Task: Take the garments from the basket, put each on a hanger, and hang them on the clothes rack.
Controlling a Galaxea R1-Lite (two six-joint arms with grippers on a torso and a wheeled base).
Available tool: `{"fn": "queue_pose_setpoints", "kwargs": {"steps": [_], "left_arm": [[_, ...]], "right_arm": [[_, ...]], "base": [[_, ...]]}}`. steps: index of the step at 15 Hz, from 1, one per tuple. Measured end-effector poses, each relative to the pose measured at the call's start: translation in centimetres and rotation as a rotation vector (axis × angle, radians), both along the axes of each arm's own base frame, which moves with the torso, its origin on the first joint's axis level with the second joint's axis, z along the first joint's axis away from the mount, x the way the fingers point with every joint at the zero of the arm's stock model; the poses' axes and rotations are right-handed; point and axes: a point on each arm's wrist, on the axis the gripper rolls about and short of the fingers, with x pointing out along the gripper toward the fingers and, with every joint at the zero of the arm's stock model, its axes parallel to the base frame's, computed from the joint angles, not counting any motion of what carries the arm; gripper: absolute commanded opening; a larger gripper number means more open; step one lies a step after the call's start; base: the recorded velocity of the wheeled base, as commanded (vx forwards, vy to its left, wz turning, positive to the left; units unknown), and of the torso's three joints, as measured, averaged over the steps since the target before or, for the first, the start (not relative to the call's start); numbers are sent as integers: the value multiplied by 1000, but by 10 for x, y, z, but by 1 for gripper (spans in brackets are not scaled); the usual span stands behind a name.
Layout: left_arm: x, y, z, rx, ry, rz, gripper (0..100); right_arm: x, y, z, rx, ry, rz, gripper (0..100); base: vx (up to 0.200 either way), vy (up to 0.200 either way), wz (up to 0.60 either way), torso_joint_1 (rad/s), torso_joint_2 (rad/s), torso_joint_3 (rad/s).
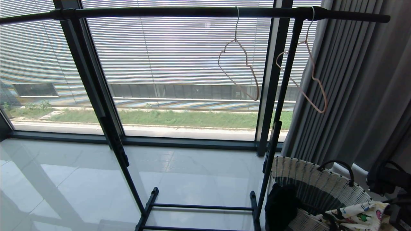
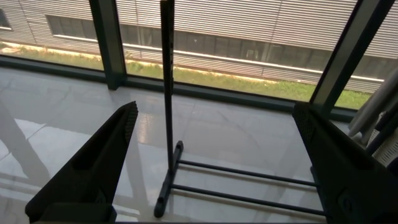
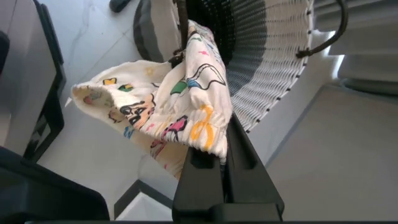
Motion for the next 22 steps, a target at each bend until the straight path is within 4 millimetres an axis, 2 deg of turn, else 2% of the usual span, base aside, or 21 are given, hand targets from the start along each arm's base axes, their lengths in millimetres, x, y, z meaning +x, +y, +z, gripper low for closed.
{"fn": "queue_pose_setpoints", "kwargs": {"steps": [2,5,8,15,19,22], "left_arm": [[0,0,0,0,0,-1,100],[0,0,0,0,0,0,100],[0,0,0,2,0,-1,100],[0,0,0,6,0,-1,100],[0,0,0,7,2,-2,100],[0,0,0,9,1,0,100]], "right_arm": [[-18,4,38,12,-128,25,0],[-35,6,59,20,-247,54,0],[-44,9,64,17,-291,75,0],[-45,13,67,28,-305,112,0],[-38,19,67,50,-292,147,0],[-24,29,71,140,-271,219,0]], "base": [[0,0,0,0,0,0],[0,0,0,0,0,0],[-200,0,0,4,4,-1],[-200,0,0,-2,3,2],[-200,0,0,-1,5,4],[-200,0,0,-1,2,2]]}}
